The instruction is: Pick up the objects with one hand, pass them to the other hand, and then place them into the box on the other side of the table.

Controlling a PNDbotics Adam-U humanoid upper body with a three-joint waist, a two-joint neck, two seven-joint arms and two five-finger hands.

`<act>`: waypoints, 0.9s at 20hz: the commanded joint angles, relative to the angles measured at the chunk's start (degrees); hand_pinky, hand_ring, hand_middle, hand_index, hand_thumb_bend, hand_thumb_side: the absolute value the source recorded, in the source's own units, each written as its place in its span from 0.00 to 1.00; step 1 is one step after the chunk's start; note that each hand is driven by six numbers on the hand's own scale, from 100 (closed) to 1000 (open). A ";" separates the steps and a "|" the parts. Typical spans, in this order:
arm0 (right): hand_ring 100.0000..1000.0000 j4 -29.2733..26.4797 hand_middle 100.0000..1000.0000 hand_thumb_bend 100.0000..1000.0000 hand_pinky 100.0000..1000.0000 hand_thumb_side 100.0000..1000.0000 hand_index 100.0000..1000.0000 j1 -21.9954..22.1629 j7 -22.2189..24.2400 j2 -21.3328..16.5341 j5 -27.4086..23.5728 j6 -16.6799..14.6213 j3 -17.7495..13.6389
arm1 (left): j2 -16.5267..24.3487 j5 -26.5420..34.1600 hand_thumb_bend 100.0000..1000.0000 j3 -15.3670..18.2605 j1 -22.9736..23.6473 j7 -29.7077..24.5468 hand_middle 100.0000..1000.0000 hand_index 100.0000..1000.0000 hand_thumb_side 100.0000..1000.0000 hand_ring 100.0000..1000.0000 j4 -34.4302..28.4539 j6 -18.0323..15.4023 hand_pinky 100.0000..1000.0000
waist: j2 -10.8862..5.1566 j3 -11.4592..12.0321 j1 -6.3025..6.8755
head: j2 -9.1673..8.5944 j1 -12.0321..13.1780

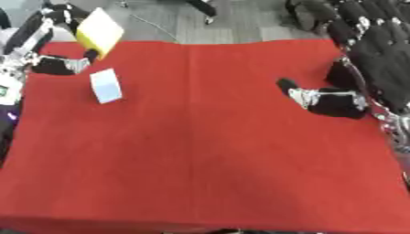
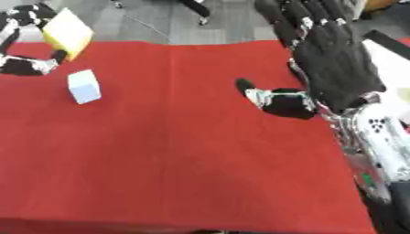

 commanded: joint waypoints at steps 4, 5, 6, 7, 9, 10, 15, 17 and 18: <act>0.97 -0.18 0.95 0.42 1.00 0.51 0.95 -3.10 0.45 1.82 1.24 -2.49 2.58 | -4.07 19.44 0.00 -4.33 -1.10 -27.20 0.31 0.57 0.22 0.35 -7.76 5.36 0.64 | -0.98 0.51 0.03 | -0.10 -0.70; 0.97 -0.03 0.94 0.42 1.00 0.51 0.95 -3.40 0.47 2.10 1.16 -2.85 2.91 | -4.96 20.32 0.00 -5.32 -1.13 -27.67 0.31 0.57 0.22 0.35 -8.63 6.78 0.64 | -0.94 0.59 0.04 | -0.10 -0.74; 0.97 0.16 0.94 0.42 1.00 0.51 0.94 -3.68 0.51 2.38 1.04 -3.23 3.28 | -5.94 20.92 0.00 -6.22 -1.16 -27.90 0.31 0.57 0.22 0.35 -9.52 8.10 0.64 | -0.89 0.68 0.05 | -0.10 -0.79; 0.97 0.35 0.94 0.42 1.00 0.51 0.95 -3.88 0.54 2.60 0.90 -3.55 3.58 | -6.70 21.36 0.00 -6.88 -1.17 -28.01 0.31 0.57 0.22 0.35 -10.32 9.29 0.64 | -0.86 0.74 0.06 | -0.10 -0.84; 0.97 0.84 0.94 0.41 1.00 0.50 0.95 -4.22 0.76 3.03 0.49 -4.18 4.30 | -8.23 22.15 0.00 -8.19 -1.29 -28.09 0.31 0.57 0.23 0.35 -11.78 11.50 0.64 | -0.79 0.86 0.05 | -0.10 -0.95; 0.96 1.07 0.94 0.41 1.00 0.50 0.95 -4.32 0.88 3.19 0.24 -4.44 4.62 | -8.81 22.58 0.00 -8.72 -1.37 -28.10 0.31 0.57 0.23 0.35 -12.44 12.50 0.64 | -0.77 0.91 0.05 | -0.10 -1.03; 0.93 2.58 0.92 0.38 0.97 0.52 0.96 -4.45 1.92 4.00 -2.57 -5.58 5.81 | -10.72 23.90 0.00 -10.95 -1.57 -28.12 0.30 0.57 0.22 0.35 -15.43 15.83 0.65 | -0.68 1.10 0.06 | -0.10 -1.42; 0.93 3.13 0.92 0.38 0.96 0.52 0.96 -4.43 2.35 4.21 -4.13 -5.74 6.05 | -11.08 23.98 0.00 -11.88 -1.56 -28.12 0.31 0.57 0.22 0.35 -16.14 16.33 0.65 | -0.67 1.17 0.05 | -0.10 -1.55; 0.92 3.37 0.92 0.38 0.96 0.52 0.96 -4.41 2.58 4.34 -4.62 -5.84 6.19 | -11.29 24.01 0.00 -12.34 -1.58 -28.12 0.31 0.57 0.22 0.35 -16.30 16.53 0.65 | -0.66 1.19 0.05 | -0.10 -1.58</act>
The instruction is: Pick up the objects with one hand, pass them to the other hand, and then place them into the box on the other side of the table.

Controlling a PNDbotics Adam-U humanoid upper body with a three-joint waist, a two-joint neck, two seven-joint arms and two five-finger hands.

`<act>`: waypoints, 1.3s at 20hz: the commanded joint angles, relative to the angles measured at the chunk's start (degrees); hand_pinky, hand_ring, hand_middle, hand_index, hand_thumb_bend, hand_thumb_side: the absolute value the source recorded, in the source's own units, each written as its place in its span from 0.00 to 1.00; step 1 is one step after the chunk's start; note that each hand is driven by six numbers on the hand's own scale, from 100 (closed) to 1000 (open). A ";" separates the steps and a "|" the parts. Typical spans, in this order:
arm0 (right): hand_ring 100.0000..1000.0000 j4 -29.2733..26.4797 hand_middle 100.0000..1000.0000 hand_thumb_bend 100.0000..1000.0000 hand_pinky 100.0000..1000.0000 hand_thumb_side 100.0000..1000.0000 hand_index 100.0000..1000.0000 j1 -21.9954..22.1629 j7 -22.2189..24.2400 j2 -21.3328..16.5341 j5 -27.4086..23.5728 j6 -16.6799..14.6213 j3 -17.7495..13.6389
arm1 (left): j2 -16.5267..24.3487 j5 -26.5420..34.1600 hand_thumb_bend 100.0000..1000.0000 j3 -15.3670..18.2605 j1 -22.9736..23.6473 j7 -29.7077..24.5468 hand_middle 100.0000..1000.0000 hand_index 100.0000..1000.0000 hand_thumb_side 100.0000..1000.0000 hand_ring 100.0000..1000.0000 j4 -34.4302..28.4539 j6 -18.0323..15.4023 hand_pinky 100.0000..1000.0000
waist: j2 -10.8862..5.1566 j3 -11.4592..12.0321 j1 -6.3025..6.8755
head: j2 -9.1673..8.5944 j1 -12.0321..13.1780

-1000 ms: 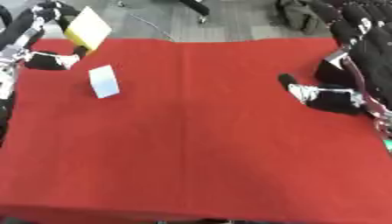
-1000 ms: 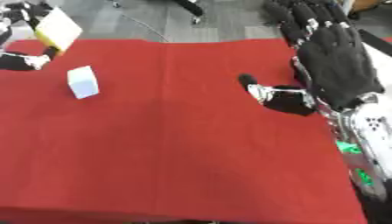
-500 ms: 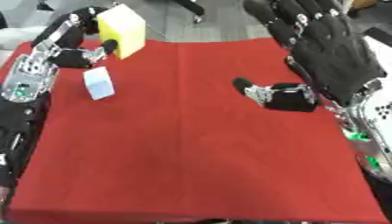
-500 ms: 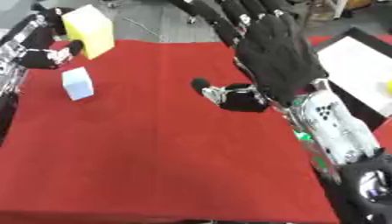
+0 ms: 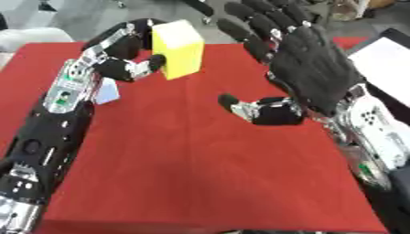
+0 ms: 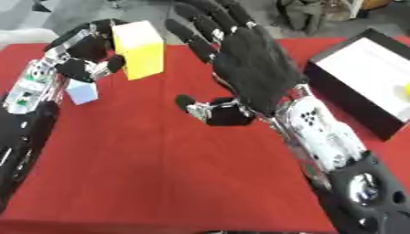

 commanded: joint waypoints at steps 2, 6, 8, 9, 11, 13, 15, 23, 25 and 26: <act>0.91 0.42 0.91 0.38 0.95 0.51 0.96 -0.93 0.76 0.53 -2.21 -0.48 0.34 | -0.09 0.69 0.00 -1.71 -1.53 -6.15 0.30 0.57 0.22 0.35 -2.22 -5.02 0.65 | -0.69 0.19 -0.02 | -0.12 -0.42; 0.91 0.94 0.90 0.38 0.95 0.51 0.96 -0.66 0.72 0.96 -2.67 -0.55 0.63 | -1.35 0.88 0.00 -3.05 -1.68 -6.15 0.30 0.57 0.22 0.35 -2.87 -4.30 0.65 | -0.70 0.27 -0.06 | -0.12 -0.52; 0.90 1.15 0.90 0.37 0.94 0.51 0.96 -0.59 0.57 1.09 -2.63 -0.56 0.70 | -1.89 1.20 0.00 -3.71 -1.75 -6.15 0.30 0.57 0.22 0.35 -3.23 -3.69 0.65 | -0.72 0.24 -0.07 | -0.12 -0.57; 0.90 1.24 0.90 0.37 0.94 0.51 0.96 -0.57 0.46 1.16 -2.57 -0.54 0.72 | -2.09 1.44 0.00 -4.07 -1.78 -6.15 0.30 0.57 0.22 0.35 -3.42 -3.33 0.65 | -0.73 0.22 -0.06 | -0.12 -0.60; 0.90 1.46 0.89 0.36 0.94 0.48 0.96 -0.53 0.24 1.28 -2.37 -0.50 0.80 | -2.39 1.95 0.00 -4.76 -1.85 -6.15 0.30 0.57 0.23 0.35 -3.83 -2.62 0.65 | -0.72 0.17 -0.02 | -0.12 -0.64; 0.88 1.83 0.87 0.34 0.92 0.46 0.95 -0.45 -0.02 1.44 -2.28 -0.43 0.92 | -2.68 2.45 0.00 -5.46 -1.96 -6.15 0.30 0.57 0.22 0.35 -4.22 -1.91 0.65 | -0.69 0.11 0.02 | -0.12 -0.84; 0.87 2.37 0.87 0.31 0.92 0.43 0.95 -0.37 -0.27 1.56 -2.21 -0.36 1.06 | -3.00 2.88 0.00 -6.22 -2.14 -6.15 0.30 0.57 0.23 0.35 -4.47 -1.27 0.65 | -0.67 0.03 0.05 | -0.12 -0.93; 0.86 4.40 0.85 0.24 0.91 0.31 0.94 0.02 -0.81 1.83 -0.57 0.16 1.21 | -3.74 5.31 0.00 -7.74 -2.37 -6.15 0.30 0.57 0.23 0.35 -6.16 1.87 0.65 | -0.62 -0.10 0.10 | -0.12 -1.31; 0.85 4.80 0.84 0.22 0.91 0.28 0.93 0.09 -0.91 1.87 0.09 0.41 1.20 | -3.72 5.64 0.00 -7.88 -2.36 -6.15 0.30 0.57 0.23 0.35 -6.74 2.40 0.65 | -0.62 -0.08 0.12 | -0.12 -1.42; 0.84 4.98 0.84 0.21 0.90 0.25 0.92 0.12 -0.98 1.88 0.48 0.57 1.18 | -3.73 5.70 0.00 -7.96 -2.32 -6.15 0.30 0.57 0.23 0.35 -6.88 2.61 0.65 | -0.63 -0.08 0.12 | -0.12 -1.45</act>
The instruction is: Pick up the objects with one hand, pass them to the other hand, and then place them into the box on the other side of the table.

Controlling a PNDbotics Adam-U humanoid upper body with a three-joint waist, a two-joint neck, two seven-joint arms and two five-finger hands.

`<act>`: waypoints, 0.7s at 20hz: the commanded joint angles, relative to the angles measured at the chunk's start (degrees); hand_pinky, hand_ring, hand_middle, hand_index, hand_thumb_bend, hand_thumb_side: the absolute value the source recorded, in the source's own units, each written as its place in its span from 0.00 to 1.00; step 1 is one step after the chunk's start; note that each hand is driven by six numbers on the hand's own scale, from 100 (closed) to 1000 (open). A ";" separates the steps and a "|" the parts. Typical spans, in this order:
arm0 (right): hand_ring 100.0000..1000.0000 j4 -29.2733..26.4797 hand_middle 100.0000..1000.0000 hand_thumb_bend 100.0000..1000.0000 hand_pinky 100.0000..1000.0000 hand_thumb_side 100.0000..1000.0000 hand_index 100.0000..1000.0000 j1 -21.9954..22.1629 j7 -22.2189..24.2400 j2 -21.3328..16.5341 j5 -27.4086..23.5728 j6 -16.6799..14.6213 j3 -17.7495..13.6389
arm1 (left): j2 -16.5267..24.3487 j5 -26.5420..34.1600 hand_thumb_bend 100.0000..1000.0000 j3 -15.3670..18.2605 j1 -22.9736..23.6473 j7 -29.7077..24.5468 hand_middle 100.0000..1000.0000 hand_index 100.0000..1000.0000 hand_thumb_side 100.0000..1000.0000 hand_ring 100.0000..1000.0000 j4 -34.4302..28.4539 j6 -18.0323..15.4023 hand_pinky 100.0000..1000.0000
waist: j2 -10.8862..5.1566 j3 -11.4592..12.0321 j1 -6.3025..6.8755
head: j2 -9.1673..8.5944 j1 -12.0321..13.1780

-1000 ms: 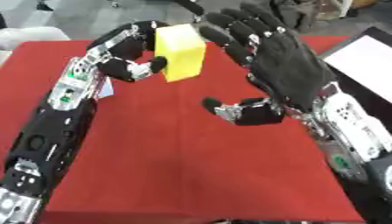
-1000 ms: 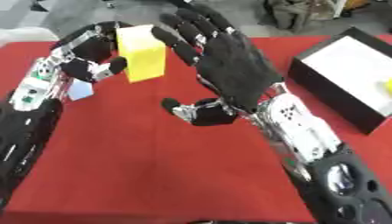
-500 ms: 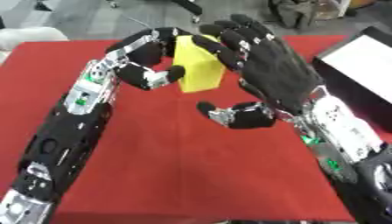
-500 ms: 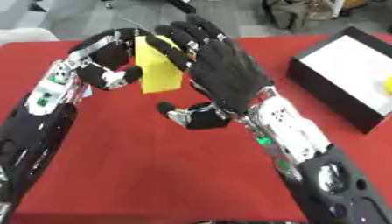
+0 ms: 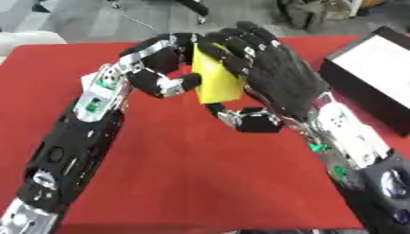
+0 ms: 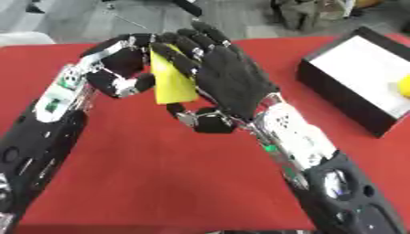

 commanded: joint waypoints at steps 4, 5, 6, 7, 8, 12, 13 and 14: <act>0.79 1.35 0.80 0.14 0.87 0.16 0.89 -0.30 -0.37 -0.08 2.69 1.07 -0.20 | 0.16 1.53 0.00 -0.47 -1.27 -2.09 0.30 0.57 0.23 0.35 -3.24 -0.65 0.65 | -0.69 0.06 -0.05 | -0.12 -0.36; 0.77 1.41 0.78 0.11 0.85 0.13 0.88 -0.27 -0.51 -0.06 3.05 1.35 -0.27 | 0.15 1.66 0.00 -0.51 -1.26 -2.09 0.30 0.57 0.23 0.35 -3.42 -0.52 0.65 | -0.69 0.07 -0.05 | -0.12 -0.36; 0.73 1.41 0.74 0.01 0.82 0.12 0.85 -0.23 -0.80 -0.04 3.35 1.70 -0.34 | 0.18 1.75 0.00 -0.54 -1.25 -2.09 0.31 0.58 0.22 0.35 -3.59 -0.42 0.65 | -0.70 0.07 -0.05 | -0.12 -0.36; 0.67 1.34 0.66 0.00 0.78 0.14 0.79 -0.18 -1.37 -0.01 3.47 2.22 -0.46 | 0.23 1.80 0.00 -0.56 -1.20 -2.09 0.32 0.59 0.22 0.36 -3.73 -0.38 0.65 | -0.71 0.08 -0.05 | -0.12 -0.37; 0.57 1.19 0.57 0.00 0.73 0.16 0.73 -0.13 -2.40 0.00 3.37 2.94 -0.61 | 0.32 1.80 0.00 -0.52 -1.13 -2.09 0.32 0.60 0.22 0.36 -3.84 -0.39 0.65 | -0.72 0.07 -0.04 | -0.12 -0.40; 0.37 0.71 0.37 0.00 0.59 0.22 0.41 -0.14 -9.09 -0.12 1.81 6.27 -0.98 | 0.67 1.84 0.00 -0.33 -0.89 -2.09 0.35 0.62 0.17 0.39 -3.89 -0.39 0.67 | -0.74 0.06 -0.04 | -0.12 -0.60; 0.37 0.84 0.37 0.00 0.59 0.21 0.32 -0.18 -10.69 -0.18 1.42 6.97 -0.95 | 0.75 1.89 0.00 -0.37 -0.85 -2.09 0.36 0.64 0.16 0.40 -3.93 -0.41 0.67 | -0.73 0.07 -0.04 | -0.12 -0.64; 0.38 1.10 0.37 0.00 0.60 0.22 0.29 -0.23 -11.84 -0.20 1.13 7.45 -0.85 | 0.82 1.99 0.00 -0.41 -0.83 -2.09 0.38 0.65 0.22 0.41 -3.91 -0.37 0.68 | -0.73 0.07 -0.04 | -0.12 -0.70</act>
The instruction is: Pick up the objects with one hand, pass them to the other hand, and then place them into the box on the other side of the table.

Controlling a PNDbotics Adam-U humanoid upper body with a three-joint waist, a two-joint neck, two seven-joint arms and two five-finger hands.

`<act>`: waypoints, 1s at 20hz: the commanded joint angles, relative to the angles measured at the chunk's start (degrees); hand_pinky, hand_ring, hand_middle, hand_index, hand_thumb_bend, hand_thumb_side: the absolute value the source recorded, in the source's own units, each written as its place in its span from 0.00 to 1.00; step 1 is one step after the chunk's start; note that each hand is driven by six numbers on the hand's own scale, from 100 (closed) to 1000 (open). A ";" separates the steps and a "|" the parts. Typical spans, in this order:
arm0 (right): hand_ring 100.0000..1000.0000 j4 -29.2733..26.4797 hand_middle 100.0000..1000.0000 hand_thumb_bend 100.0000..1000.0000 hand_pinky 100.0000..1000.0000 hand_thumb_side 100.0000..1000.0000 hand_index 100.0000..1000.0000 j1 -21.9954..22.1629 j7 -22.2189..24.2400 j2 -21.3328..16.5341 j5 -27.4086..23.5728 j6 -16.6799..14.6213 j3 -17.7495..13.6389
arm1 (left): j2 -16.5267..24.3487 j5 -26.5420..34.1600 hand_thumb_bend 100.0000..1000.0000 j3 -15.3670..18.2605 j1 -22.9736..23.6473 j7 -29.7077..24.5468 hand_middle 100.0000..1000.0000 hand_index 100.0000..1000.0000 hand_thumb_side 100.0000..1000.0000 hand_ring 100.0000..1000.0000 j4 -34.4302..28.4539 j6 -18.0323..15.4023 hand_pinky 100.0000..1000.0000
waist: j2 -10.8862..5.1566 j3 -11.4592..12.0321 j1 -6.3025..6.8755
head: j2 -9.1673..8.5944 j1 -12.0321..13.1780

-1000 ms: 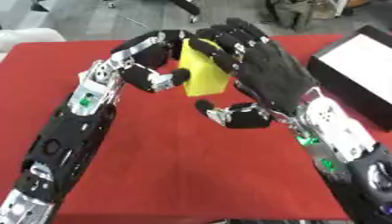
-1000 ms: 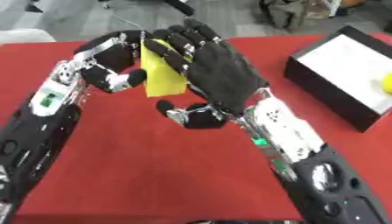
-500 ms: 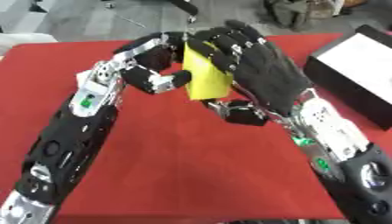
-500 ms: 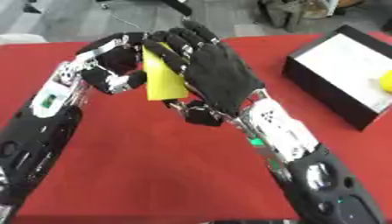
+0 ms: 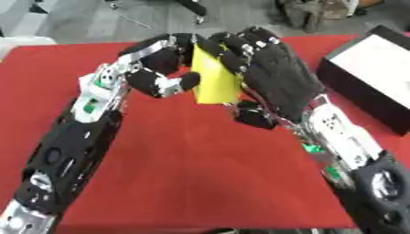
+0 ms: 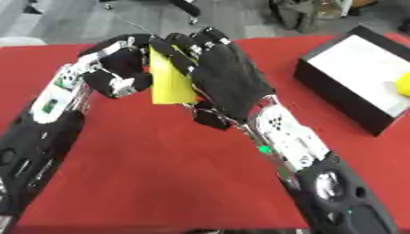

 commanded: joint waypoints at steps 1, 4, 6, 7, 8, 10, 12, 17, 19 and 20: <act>0.38 0.82 0.37 0.00 0.60 0.23 0.28 -0.98 -3.83 -0.73 -1.03 2.02 -0.94 | 0.81 1.07 0.00 -0.18 -0.91 -1.32 0.38 0.65 0.23 0.41 -1.88 -1.06 0.68 | -0.72 0.07 -0.04 | -0.12 -0.33; 0.40 1.73 0.38 0.00 0.63 0.24 0.23 -1.25 -4.34 -0.76 -1.36 1.51 -0.36 | 0.82 1.64 0.06 0.03 -0.77 -1.32 0.40 0.68 0.57 0.43 -2.11 -1.00 0.69 | -0.67 0.10 -0.09 | -0.12 -0.76; 0.42 2.14 0.38 0.00 0.65 0.25 0.22 -1.57 -3.82 -0.77 -1.56 0.44 0.20 | 0.79 1.91 0.30 0.60 -0.65 -1.32 0.42 0.70 0.73 0.45 -2.10 -0.87 0.70 | -0.65 0.15 -0.15 | -0.12 -1.41; 0.42 2.25 0.38 0.00 0.65 0.25 0.22 -1.71 -3.54 -0.75 -1.68 -0.08 0.39 | 0.79 1.88 0.31 1.00 -0.60 -1.32 0.42 0.70 0.74 0.45 -1.96 -0.80 0.70 | -0.65 0.17 -0.18 | -0.12 -1.72; 0.43 2.36 0.39 0.00 0.67 0.25 0.22 -1.87 -3.19 -0.74 -1.81 -0.64 0.64 | 0.79 1.71 0.39 1.64 -0.55 -1.32 0.44 0.72 0.80 0.47 -1.64 -0.71 0.71 | -0.64 0.23 -0.23 | -0.12 -2.27; 0.43 2.51 0.39 0.00 0.67 0.25 0.22 -2.17 -2.39 -0.65 -2.29 -1.73 1.09 | 0.75 1.04 0.41 3.25 -0.57 -1.32 0.44 0.73 0.81 0.47 -0.59 -0.48 0.71 | -0.64 0.33 -0.31 | -0.12 -3.31; 0.44 2.38 0.39 0.00 0.68 0.26 0.22 -2.41 -1.76 -0.64 -2.83 -2.65 1.38 | 0.71 0.18 0.44 5.10 -0.67 -1.32 0.46 0.74 0.83 0.49 0.63 -0.35 0.72 | -0.64 0.43 -0.37 | -0.12 -4.42; 0.44 0.26 0.39 0.00 0.67 0.26 0.22 -1.93 -2.16 -1.77 -3.83 -2.86 0.71 | 1.17 -3.34 0.42 11.84 -0.47 -1.32 0.47 0.75 0.81 0.51 4.11 -0.43 0.72 | -0.65 0.50 -0.44 | -0.12 -6.08; 0.43 -0.68 0.39 0.00 0.66 0.26 0.23 -1.74 -3.04 -2.35 -4.05 -2.15 -0.08 | 1.79 -5.23 0.40 14.79 -0.35 -1.32 0.47 0.75 0.81 0.51 5.68 -0.83 0.72 | -0.66 0.47 -0.43 | -0.12 -6.34; 0.42 -0.98 0.39 0.00 0.64 0.26 0.23 -1.58 -3.51 -2.76 -4.32 -1.44 -0.74 | 2.33 -6.28 0.37 16.33 -0.24 -1.32 0.47 0.75 0.80 0.51 6.54 -1.17 0.72 | -0.67 0.43 -0.42 | -0.12 -6.36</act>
